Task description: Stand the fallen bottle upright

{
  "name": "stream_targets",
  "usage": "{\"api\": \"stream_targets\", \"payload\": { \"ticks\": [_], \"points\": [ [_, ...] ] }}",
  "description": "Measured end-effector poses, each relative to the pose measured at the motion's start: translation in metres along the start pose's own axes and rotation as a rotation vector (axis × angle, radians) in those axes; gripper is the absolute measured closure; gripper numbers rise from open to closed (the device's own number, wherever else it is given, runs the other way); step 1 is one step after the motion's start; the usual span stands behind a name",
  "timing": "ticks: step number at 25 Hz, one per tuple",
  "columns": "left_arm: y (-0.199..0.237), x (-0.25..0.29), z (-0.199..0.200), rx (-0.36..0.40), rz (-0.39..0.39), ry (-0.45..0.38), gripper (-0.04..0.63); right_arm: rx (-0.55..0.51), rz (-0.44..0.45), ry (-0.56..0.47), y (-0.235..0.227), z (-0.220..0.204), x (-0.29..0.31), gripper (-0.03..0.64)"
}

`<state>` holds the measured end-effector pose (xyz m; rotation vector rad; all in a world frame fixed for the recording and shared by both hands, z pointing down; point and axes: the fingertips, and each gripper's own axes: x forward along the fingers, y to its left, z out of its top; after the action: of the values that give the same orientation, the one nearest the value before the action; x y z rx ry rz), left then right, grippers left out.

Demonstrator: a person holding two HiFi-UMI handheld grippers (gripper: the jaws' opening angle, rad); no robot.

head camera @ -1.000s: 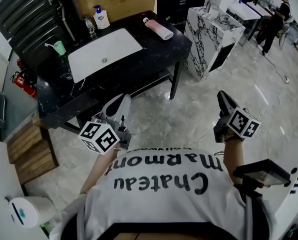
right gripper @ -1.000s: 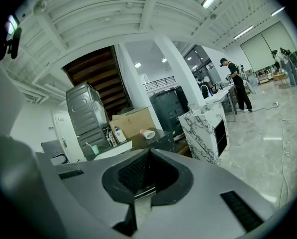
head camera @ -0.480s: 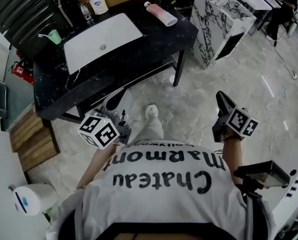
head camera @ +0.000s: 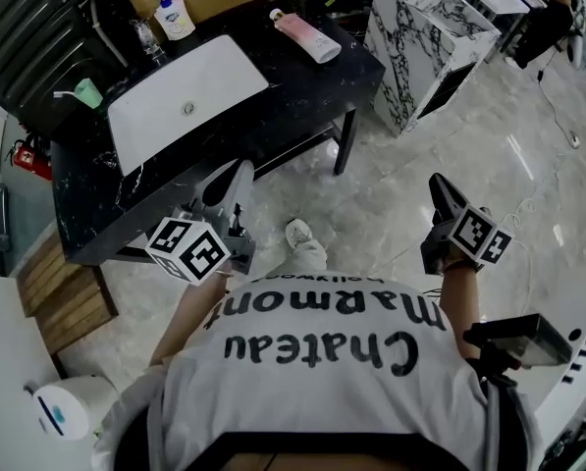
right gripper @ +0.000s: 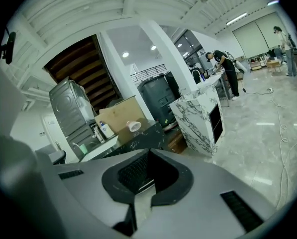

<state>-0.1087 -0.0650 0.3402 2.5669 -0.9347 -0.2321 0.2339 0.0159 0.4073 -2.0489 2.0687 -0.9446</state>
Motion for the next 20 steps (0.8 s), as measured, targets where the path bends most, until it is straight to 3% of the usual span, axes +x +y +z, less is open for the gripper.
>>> {"api": "stream_targets", "payload": {
  "ticks": [5,9,13,20],
  "points": [
    [0.054,0.035,0.02,-0.035,0.08,-0.039,0.581,0.067,0.085,-0.074,0.01,0.046,0.043,0.607],
    [0.087,0.071,0.05,-0.052,0.089,-0.09,0.581,0.062,0.173,-0.137,0.029,0.101,0.084,0.607],
    [0.117,0.096,0.072,-0.067,0.106,-0.112,0.581,0.055,0.369,-0.207,0.071,0.148,0.127,0.607],
    [0.177,0.118,0.108,-0.079,0.201,-0.149,0.581,0.047,0.496,-0.177,0.099,0.19,0.215,0.607]
  ]
}}
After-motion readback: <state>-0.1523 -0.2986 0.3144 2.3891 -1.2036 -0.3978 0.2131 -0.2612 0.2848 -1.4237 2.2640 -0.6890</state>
